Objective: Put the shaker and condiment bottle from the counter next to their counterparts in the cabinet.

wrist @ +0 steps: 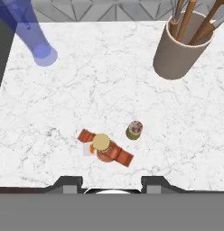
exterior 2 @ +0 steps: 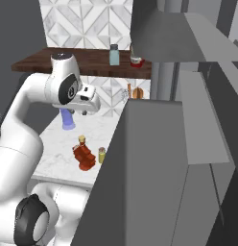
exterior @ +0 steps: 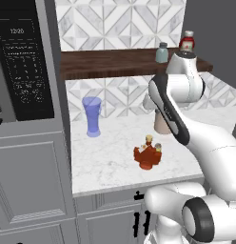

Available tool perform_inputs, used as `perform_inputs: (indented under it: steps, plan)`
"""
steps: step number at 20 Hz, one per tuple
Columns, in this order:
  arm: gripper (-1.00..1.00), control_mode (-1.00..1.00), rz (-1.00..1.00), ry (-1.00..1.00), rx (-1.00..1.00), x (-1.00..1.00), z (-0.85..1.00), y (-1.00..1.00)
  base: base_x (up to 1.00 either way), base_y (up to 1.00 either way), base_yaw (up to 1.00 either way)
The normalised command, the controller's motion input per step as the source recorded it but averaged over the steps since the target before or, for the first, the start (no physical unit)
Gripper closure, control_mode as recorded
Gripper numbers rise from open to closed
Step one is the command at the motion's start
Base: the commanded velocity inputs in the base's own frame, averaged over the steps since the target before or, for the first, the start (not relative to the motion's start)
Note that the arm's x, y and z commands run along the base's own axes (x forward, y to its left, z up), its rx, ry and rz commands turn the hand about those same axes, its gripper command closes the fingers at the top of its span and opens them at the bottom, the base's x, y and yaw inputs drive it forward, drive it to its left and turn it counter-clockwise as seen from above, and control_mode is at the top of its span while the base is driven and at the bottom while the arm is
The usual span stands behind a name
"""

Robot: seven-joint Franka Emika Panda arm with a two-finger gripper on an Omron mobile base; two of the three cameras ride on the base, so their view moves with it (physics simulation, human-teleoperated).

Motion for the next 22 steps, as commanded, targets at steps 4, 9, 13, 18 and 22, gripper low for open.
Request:
perform_inputs:
  steps: [4,9,13,18,22]
  plan:
    - [-1.0,-1.0,-0.02,0.0,-0.03,0.0,0.0,0.01,0.0,0.0,0.0]
    - [-1.0,-1.0,-0.18,0.0,-0.1,0.0,0.0,0.08,0.0,0.0,0.0]
    - [-1.0,-1.0,-0.35,-0.05,-0.17,-0.07,-0.08,0.05,0.0,0.0,0.0]
    - [-1.0,-1.0,-0.25,0.01,-0.07,0.0,-0.29,0.0,0.0,0.0,0.0]
    - [-1.0,-1.0,-0.36,-0.01,-0.04,-0.05,-0.35,0.0,0.0,0.0,0.0]
